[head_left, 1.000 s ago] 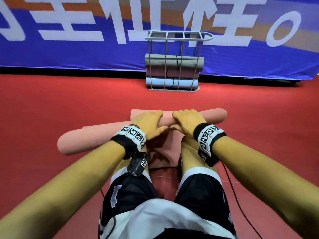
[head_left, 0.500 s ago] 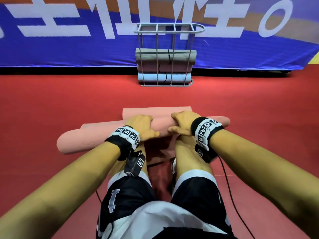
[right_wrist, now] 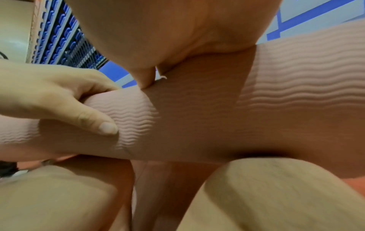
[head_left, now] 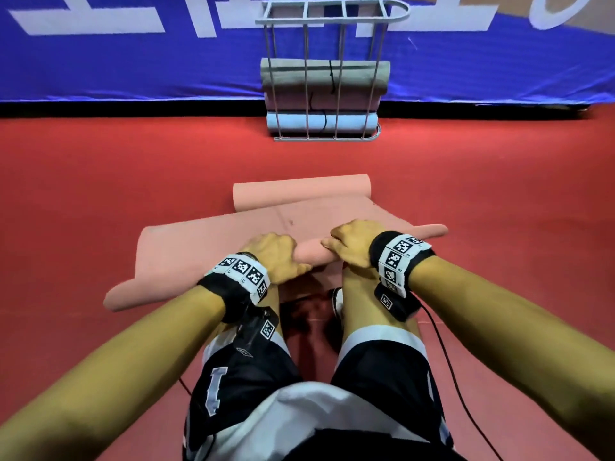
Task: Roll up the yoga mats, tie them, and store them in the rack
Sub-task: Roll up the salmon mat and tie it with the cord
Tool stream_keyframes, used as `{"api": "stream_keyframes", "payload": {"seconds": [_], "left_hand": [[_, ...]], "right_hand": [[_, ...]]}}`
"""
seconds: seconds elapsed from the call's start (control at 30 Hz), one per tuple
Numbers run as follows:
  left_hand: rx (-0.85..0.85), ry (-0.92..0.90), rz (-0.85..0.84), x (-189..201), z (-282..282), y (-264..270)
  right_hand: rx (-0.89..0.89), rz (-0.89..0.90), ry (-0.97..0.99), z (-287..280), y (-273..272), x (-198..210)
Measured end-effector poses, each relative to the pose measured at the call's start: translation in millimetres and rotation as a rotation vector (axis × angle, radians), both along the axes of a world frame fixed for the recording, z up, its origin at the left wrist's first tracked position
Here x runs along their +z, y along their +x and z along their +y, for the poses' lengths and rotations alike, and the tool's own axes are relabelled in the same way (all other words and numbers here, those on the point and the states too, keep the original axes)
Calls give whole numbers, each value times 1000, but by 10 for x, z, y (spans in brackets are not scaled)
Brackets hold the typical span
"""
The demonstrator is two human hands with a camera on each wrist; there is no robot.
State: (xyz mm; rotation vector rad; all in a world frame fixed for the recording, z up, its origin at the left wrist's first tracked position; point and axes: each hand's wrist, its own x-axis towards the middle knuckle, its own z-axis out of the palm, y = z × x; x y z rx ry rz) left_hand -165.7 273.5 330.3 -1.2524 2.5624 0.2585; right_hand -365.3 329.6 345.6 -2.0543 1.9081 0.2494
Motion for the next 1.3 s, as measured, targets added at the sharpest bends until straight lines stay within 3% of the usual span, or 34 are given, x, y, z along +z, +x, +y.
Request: {"api": "stream_keyframes", "payload": {"seconds": [0.2, 0.3, 0.4, 0.53, 0.77, 0.93, 1.1, 1.17, 1.3], "left_hand": [[80, 276, -29, -215, 142, 61], [127, 350, -17, -178, 52, 0], [166, 443, 45, -176, -52, -38], [173, 507, 102, -166, 4, -18], [81, 195, 114, -264, 462, 126], [45, -252, 0, -325, 626, 141], [66, -187, 38, -284, 399, 135], [28, -152, 68, -119, 254, 81], [-34, -256, 93, 456, -178, -102]], "right_hand": [[25, 79, 204, 4, 154, -286], [40, 33, 11, 98, 157, -222], [185, 56, -164, 252, 254, -223], [197, 175, -81, 250, 366, -328], [261, 117, 157, 78, 438, -256], [195, 140, 194, -29, 575, -201], [120, 115, 228, -162, 582, 38], [117, 156, 199, -213, 549, 209], [15, 153, 89, -385, 432, 717]]}}
